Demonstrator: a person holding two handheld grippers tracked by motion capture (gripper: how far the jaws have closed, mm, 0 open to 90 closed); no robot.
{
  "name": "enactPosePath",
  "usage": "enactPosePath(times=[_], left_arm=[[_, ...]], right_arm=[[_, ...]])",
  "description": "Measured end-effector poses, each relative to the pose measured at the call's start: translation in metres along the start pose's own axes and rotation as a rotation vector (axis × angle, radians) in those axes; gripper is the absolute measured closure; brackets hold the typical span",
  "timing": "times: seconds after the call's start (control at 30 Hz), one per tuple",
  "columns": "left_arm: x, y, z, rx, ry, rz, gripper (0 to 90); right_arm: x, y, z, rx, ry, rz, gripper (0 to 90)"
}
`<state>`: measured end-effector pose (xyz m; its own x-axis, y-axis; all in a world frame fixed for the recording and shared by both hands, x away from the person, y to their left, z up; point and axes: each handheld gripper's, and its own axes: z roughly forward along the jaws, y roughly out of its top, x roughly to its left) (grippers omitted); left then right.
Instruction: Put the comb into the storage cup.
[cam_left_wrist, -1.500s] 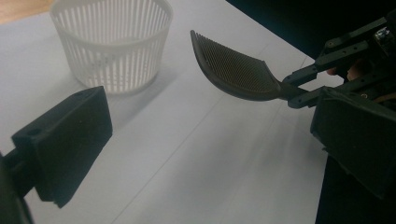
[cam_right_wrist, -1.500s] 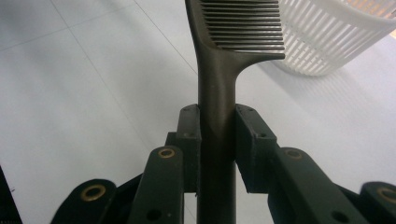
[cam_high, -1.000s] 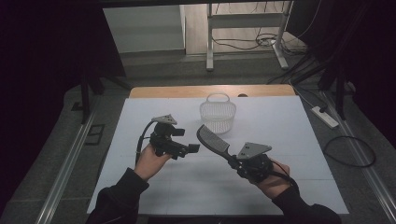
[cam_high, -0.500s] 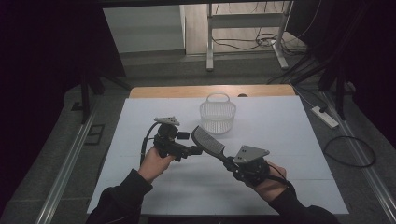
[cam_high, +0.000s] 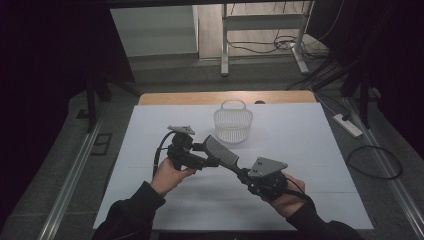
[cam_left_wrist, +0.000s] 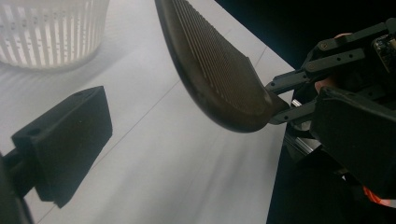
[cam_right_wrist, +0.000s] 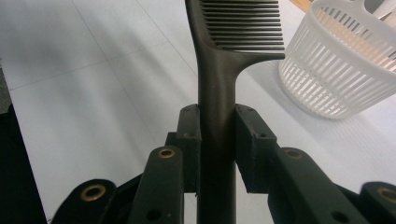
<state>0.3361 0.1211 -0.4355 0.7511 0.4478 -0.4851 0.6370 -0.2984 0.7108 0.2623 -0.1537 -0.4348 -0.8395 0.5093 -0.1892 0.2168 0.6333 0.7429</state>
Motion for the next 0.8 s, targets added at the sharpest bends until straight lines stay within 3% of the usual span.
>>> enactPosePath(times=[0.1, 0.17, 0.47, 0.63, 0.8], left_arm=[[0.0, 0.0, -0.001, -0.004, -0.026, -0.007, 1.0], [0.0, 0.001, -0.002, -0.005, -0.053, -0.009, 7.2], [0.003, -0.001, -0.003, 0.01, -0.127, -0.079, 54.0], [0.006, -0.002, -0.004, 0.0, -0.158, -0.108, 66.0], [0.011, -0.004, -0.004, -0.014, -0.23, -0.164, 75.5]], right_arm=[[0.001, 0.0, 0.0, -0.003, -0.001, -0.003, 72.3], [0.001, 0.0, 0.0, -0.003, -0.005, -0.007, 72.3], [0.001, 0.0, 0.001, -0.002, -0.018, -0.014, 72.3], [0.002, -0.001, 0.001, 0.001, -0.014, -0.016, 72.3], [0.002, -0.001, 0.003, 0.006, -0.009, -0.016, 72.2]])
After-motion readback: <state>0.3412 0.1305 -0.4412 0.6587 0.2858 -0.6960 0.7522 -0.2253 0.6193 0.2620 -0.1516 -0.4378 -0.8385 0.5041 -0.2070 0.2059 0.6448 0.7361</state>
